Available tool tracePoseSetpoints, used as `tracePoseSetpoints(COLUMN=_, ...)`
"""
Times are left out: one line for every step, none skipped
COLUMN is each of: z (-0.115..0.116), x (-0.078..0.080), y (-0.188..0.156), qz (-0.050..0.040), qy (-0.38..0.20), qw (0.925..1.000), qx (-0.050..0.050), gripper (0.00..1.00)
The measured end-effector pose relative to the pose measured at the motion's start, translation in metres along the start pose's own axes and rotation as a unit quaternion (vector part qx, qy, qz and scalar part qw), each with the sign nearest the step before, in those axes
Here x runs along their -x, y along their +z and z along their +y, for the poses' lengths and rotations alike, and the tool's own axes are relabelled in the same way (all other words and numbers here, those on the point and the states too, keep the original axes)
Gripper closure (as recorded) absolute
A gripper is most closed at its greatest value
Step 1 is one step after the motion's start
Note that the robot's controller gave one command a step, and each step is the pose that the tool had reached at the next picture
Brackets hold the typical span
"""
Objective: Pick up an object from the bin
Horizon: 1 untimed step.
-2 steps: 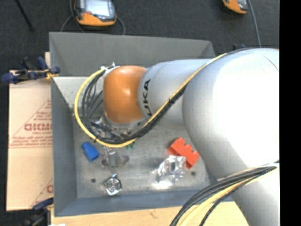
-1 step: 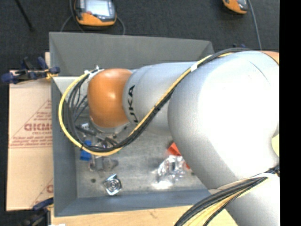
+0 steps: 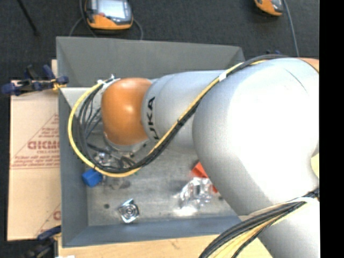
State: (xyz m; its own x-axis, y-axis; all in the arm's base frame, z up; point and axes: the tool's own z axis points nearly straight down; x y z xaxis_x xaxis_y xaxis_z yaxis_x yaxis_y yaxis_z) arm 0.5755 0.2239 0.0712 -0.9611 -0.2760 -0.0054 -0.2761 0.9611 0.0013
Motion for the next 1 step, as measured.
tracePoseSetpoints(z=0.0115, x=0.0158, y=-0.1297, qz=-0.0043, qy=0.009, qw=0.9999, qx=0.001, gripper=1.0)
